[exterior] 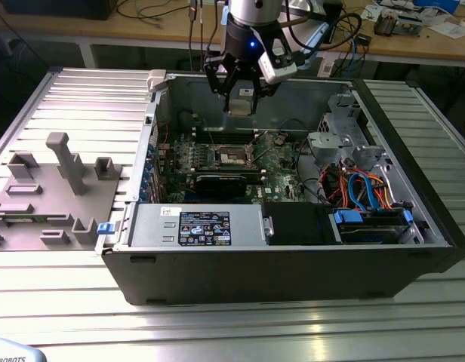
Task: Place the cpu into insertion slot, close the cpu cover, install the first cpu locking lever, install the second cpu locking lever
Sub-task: 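Place the cpu into insertion slot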
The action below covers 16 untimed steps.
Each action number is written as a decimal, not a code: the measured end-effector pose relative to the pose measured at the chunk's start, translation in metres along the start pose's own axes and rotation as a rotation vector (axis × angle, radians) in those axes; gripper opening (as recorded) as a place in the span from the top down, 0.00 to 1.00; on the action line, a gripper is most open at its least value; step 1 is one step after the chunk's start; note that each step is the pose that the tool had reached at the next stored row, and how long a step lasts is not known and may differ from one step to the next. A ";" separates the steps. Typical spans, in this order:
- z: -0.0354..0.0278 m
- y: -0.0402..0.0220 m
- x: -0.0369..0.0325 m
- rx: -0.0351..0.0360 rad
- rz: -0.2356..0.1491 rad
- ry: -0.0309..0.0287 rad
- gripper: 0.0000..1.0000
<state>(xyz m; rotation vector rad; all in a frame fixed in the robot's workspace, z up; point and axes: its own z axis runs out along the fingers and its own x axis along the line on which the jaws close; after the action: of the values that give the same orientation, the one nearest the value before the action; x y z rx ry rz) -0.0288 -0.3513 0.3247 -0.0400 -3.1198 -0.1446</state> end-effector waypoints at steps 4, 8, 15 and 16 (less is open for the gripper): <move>0.0008 -0.0001 0.0000 -0.0001 0.000 0.0000 0.45; 0.0014 -0.0001 0.0000 -0.0001 0.000 0.0000 0.45; 0.0025 -0.0002 -0.0001 0.0000 0.000 0.0000 0.45; 0.0027 -0.0002 0.0000 0.0000 0.000 0.0000 0.45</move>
<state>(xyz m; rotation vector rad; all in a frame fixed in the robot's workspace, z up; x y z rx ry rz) -0.0288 -0.3513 0.3220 -0.0400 -3.1197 -0.1446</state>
